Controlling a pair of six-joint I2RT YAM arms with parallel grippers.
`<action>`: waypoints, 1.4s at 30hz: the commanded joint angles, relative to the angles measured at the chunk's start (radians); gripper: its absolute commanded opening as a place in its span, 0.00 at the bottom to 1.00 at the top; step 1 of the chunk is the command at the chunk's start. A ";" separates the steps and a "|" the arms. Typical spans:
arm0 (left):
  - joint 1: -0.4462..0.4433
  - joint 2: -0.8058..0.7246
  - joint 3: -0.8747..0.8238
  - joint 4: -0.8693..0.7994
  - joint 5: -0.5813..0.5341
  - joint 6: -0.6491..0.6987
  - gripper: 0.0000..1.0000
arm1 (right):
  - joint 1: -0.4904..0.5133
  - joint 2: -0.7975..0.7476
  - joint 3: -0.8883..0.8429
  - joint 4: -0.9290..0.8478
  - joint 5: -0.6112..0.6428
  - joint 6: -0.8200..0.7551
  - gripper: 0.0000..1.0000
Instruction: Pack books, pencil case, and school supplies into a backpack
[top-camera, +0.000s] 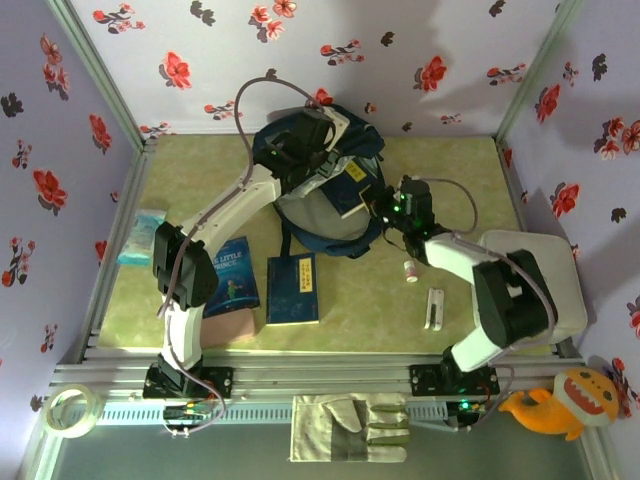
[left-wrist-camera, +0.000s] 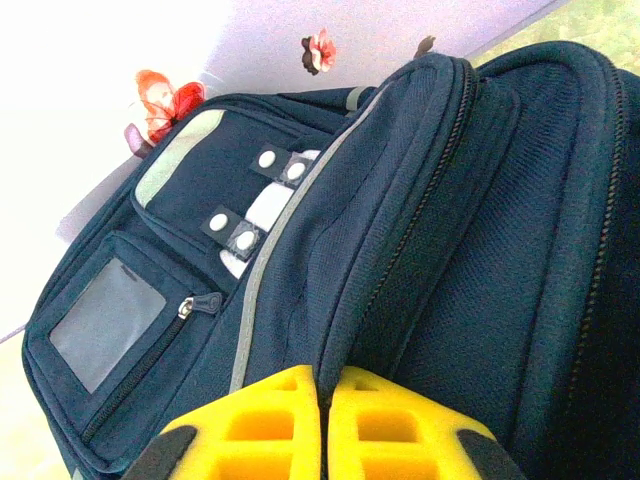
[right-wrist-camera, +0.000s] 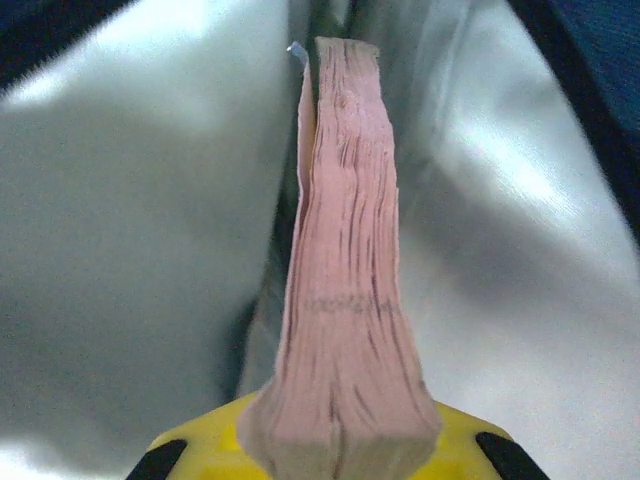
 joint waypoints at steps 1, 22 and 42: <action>-0.005 -0.049 0.059 0.152 -0.017 -0.047 0.00 | 0.008 0.089 0.095 0.164 0.033 0.078 0.10; 0.009 -0.037 0.087 0.085 0.026 -0.116 0.00 | 0.127 0.608 0.639 -0.166 0.321 0.070 0.17; 0.089 -0.049 0.017 0.117 0.157 -0.255 0.00 | 0.134 0.346 0.364 -0.128 0.269 0.029 0.51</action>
